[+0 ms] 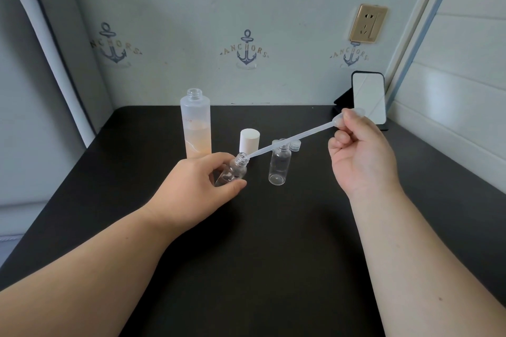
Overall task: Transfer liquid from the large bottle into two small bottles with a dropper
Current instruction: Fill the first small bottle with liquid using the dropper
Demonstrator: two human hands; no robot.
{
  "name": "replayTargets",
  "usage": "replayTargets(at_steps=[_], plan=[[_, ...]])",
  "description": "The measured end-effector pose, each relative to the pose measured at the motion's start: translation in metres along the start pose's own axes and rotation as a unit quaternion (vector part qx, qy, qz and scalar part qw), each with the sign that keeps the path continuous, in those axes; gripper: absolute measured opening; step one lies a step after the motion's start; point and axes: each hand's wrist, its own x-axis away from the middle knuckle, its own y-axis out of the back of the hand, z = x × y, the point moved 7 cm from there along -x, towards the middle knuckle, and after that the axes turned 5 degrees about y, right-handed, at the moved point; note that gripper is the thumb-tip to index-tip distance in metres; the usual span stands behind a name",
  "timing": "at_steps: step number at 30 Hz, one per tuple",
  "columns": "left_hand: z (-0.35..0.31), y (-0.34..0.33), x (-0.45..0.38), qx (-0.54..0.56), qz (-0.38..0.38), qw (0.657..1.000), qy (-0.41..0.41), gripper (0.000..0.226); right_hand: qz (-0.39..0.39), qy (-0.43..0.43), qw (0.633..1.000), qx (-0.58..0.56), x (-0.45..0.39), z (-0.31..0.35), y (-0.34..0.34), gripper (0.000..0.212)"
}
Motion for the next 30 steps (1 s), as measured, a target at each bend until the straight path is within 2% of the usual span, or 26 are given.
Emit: replayTargets(at_steps=[10, 15, 17, 19, 22, 23, 25, 27, 29, 30], plan=[[0.003, 0.002, -0.001, -0.003, 0.005, 0.999, 0.034, 0.022, -0.015, 0.002, 1.0, -0.015, 0.001, -0.001, 0.001, 0.02], [0.004, 0.0, -0.001, -0.005, 0.018, 0.999, 0.045, 0.04, -0.031, -0.003, 0.999, -0.034, 0.001, -0.002, 0.004, 0.009], [0.002, 0.002, -0.001, 0.025, 0.012, 0.999, 0.046, 0.051, -0.031, -0.006, 0.999, -0.04, 0.001, -0.002, 0.004, 0.012], [0.002, 0.013, 0.001, 0.093, -0.043, 0.993, 0.053, 0.05, -0.032, -0.009, 0.998, -0.048, 0.001, -0.003, 0.004, 0.016], [0.007, 0.037, 0.007, 0.134, -0.19, 0.971, 0.052, 0.028, -0.032, -0.011, 0.998, -0.058, 0.001, -0.004, 0.005, 0.011], [0.01, 0.043, 0.008, 0.126, -0.226, 0.964, 0.06, 0.027, -0.03, -0.012, 0.998, -0.056, 0.0, -0.004, 0.005, 0.011], [0.019, 0.049, 0.007, 0.12, -0.263, 0.953, 0.093, 0.04, -0.027, -0.015, 0.998, -0.048, 0.0, -0.005, 0.005, 0.016], [0.03, 0.047, -0.001, 0.116, -0.245, 0.955, 0.125, 0.059, -0.027, -0.017, 0.998, -0.048, 0.0, -0.005, 0.005, 0.012], [0.037, 0.035, -0.009, 0.124, -0.177, 0.965, 0.149, 0.074, -0.03, -0.016, 0.998, -0.052, -0.001, -0.005, 0.005, 0.008], [0.039, 0.028, -0.012, 0.127, -0.142, 0.969, 0.158, 0.073, -0.029, -0.015, 0.998, -0.054, -0.001, -0.005, 0.005, 0.008]])
